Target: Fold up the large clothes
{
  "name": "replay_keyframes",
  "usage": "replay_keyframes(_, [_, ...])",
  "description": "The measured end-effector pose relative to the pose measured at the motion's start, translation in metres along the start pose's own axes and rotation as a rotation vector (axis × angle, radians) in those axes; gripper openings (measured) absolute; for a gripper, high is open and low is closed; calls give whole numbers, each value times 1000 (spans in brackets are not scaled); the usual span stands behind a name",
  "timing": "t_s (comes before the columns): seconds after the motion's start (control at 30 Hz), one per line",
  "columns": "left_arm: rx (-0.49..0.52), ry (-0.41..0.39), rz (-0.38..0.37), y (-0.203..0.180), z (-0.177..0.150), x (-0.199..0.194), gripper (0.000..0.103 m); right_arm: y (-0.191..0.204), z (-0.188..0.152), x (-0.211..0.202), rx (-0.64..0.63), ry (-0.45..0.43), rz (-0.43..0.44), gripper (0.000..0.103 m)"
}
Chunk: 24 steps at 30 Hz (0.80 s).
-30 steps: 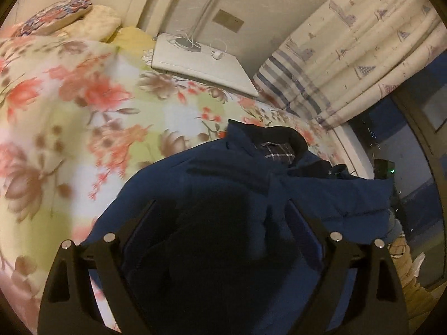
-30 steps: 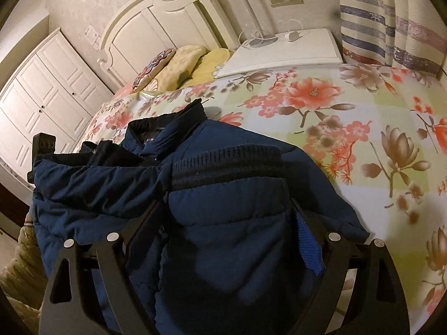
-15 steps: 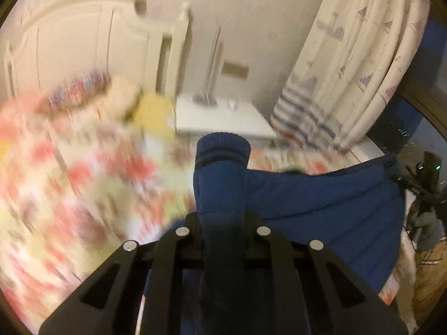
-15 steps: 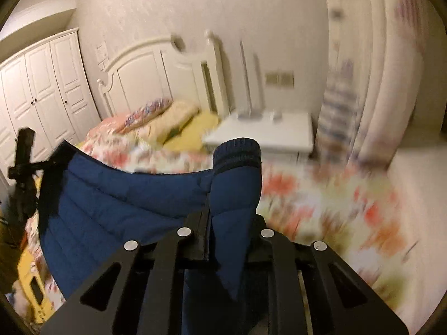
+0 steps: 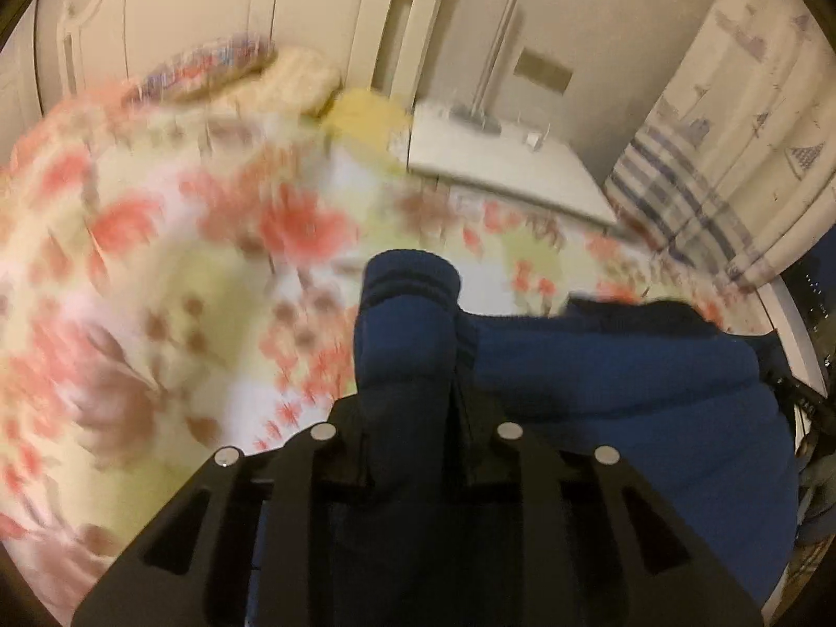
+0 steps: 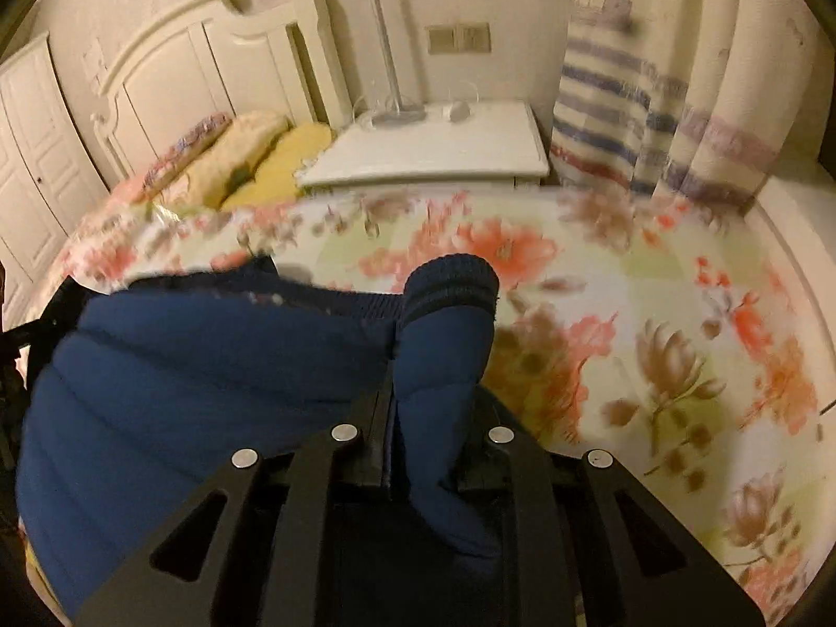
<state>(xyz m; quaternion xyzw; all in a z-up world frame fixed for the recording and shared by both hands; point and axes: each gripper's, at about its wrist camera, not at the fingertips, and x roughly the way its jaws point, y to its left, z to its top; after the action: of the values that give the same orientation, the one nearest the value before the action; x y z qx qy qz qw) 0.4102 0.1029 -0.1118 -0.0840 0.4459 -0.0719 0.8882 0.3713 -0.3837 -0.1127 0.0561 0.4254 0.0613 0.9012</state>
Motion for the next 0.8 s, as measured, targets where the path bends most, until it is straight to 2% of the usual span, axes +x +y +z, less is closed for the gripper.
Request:
replay_keyframes(0.13, [56,-58,0,-16,19,-26,23,1,26,-39,10,-92,36,16])
replay_keyframes(0.2, [76,-19,41,-19,17,-8,24,1,28,-32,15,-81,8,16])
replay_keyframes(0.27, [61,56,65,-13,5,19,32,-4,16,-5,27,-3,-25,17])
replay_keyframes(0.3, [29,99,54,-6,-3,32,42,-7,4,15,44,56,-36,20])
replay_keyframes(0.33, [-1,113,38,-1,-5,36,51,-12,-6,24,74,71,-20,21])
replay_keyframes(0.37, [-36,107,30,6,-6,35,54,-15,-8,23,92,53,-9,22])
replay_keyframes(0.43, [-74,51,59,16,-1,18,69,-18,-6,13,104,46,-4,23])
replay_keyframes(0.47, [-70,13,90,15,0,8,69,-17,-4,8,99,47,-6,23])
replay_keyframes(0.5, [-49,-72,150,11,4,-13,70,-15,0,-2,90,35,-25,23])
replay_keyframes(0.57, [-1,-206,203,-4,8,-44,81,-7,11,-22,70,-8,-48,26])
replay_keyframes(0.63, [49,-300,195,-30,13,-70,92,13,23,-42,44,-78,-41,45])
replay_keyframes(0.67, [70,-304,179,-44,16,-75,93,23,28,-48,31,-102,-38,64])
replay_keyframes(0.7, [97,-292,165,-59,18,-76,96,40,33,-54,7,-132,-41,94])
replay_keyframes(0.73, [141,-266,167,-79,20,-72,97,60,36,-57,-35,-164,-50,99])
replay_keyframes(0.8, [222,-231,183,-111,21,-61,97,95,38,-59,-156,-204,-79,97])
